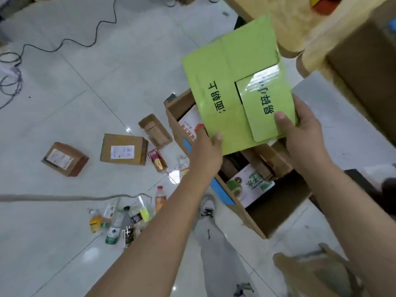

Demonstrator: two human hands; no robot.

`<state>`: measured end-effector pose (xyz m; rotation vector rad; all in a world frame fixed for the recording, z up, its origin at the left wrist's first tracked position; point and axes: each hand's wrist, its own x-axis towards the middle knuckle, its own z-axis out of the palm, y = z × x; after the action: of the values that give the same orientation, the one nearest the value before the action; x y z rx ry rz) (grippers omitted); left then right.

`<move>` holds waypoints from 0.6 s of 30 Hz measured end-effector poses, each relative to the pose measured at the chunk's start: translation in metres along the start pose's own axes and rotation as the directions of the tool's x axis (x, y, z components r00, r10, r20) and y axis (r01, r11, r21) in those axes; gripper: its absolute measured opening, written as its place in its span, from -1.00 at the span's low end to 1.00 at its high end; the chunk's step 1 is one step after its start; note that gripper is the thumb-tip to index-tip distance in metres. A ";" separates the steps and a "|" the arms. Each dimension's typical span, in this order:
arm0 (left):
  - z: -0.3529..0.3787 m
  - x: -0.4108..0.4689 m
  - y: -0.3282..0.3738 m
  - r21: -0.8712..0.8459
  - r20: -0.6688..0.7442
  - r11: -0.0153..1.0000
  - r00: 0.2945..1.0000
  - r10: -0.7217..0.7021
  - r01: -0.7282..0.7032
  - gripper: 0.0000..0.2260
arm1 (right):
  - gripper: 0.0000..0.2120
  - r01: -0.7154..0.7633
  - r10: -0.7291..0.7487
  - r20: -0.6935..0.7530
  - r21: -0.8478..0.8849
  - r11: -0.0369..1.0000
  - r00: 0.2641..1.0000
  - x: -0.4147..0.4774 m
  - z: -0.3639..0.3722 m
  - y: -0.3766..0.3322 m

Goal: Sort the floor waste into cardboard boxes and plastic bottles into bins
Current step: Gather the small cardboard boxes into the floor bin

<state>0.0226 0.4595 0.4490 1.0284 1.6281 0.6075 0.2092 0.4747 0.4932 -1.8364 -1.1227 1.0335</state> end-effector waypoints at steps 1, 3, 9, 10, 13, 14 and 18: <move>0.014 -0.011 -0.007 0.011 0.028 1.000 0.999 -0.025 0.025 -0.74 | -0.62 -0.026 0.026 0.018 -0.007 1.000 0.999 -0.004 -0.011 0.014; 0.041 -0.029 -0.025 0.050 0.074 0.996 0.994 -0.081 0.077 -0.75 | -0.62 -0.087 0.089 0.042 -0.034 0.996 0.995 -0.013 -0.030 0.041; 0.109 -0.068 -0.089 0.179 0.304 0.914 0.863 -0.404 0.365 -0.92 | -0.54 -0.290 0.358 0.154 -0.342 0.894 0.921 -0.025 -0.076 0.140; 0.115 -0.069 -0.098 0.212 0.309 0.882 0.828 -0.468 0.420 -0.90 | -0.51 -0.296 0.403 0.160 -0.453 0.841 0.901 -0.026 -0.076 0.159; 0.124 -0.061 -0.112 0.205 0.289 0.848 0.798 -0.529 0.489 -0.86 | -0.39 -0.254 0.506 0.192 -0.685 0.682 0.841 -0.031 -0.060 0.208; 0.126 -0.057 -0.114 0.231 0.287 0.855 0.807 -0.516 0.464 -0.84 | -0.36 -0.207 0.524 0.226 -0.737 0.643 0.821 -0.032 -0.051 0.219; 0.120 -0.038 -0.109 0.318 0.224 0.875 0.868 -0.443 0.365 -0.79 | -0.32 -0.135 0.564 0.309 -0.781 0.610 0.766 -0.041 -0.025 0.239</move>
<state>0.1036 0.3591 0.3435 0.8725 1.6207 -0.0537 0.2980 0.3497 0.3033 -2.5896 -1.7137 1.5679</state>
